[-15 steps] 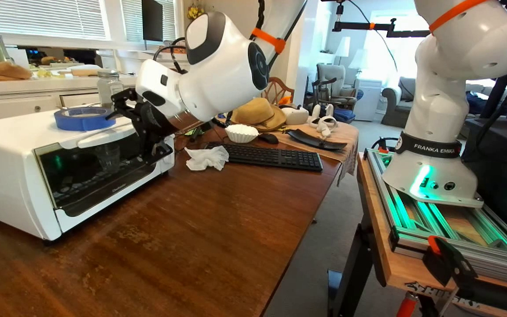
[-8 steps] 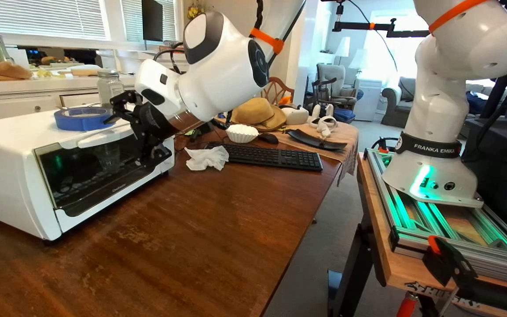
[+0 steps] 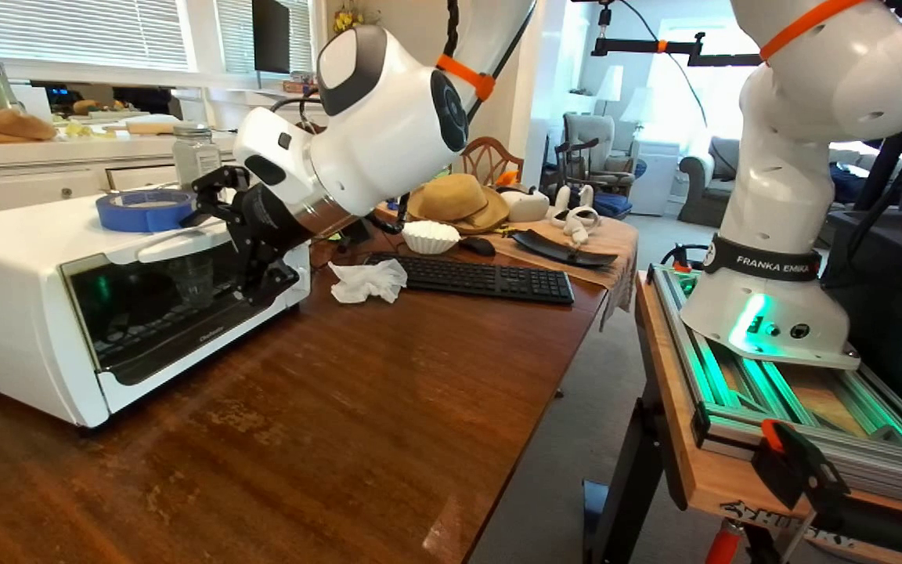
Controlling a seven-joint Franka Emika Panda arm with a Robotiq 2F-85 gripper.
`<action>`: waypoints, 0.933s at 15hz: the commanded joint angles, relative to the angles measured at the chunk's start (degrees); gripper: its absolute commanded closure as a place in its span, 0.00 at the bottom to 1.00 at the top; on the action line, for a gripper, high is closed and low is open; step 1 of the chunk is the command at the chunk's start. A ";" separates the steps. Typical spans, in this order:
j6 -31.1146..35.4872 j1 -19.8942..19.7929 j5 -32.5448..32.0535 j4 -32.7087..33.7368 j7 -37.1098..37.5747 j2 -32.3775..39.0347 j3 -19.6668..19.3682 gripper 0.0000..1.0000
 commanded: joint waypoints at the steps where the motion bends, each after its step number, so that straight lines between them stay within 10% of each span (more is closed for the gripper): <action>1: 3.57 -1.41 -1.64 3.22 0.99 2.75 0.26 0.00; 7: 11.56 -4.56 -5.59 6.70 8.40 5.63 3.27 0.00; 14: 15.95 -11.27 -11.64 7.75 18.09 10.09 15.53 0.00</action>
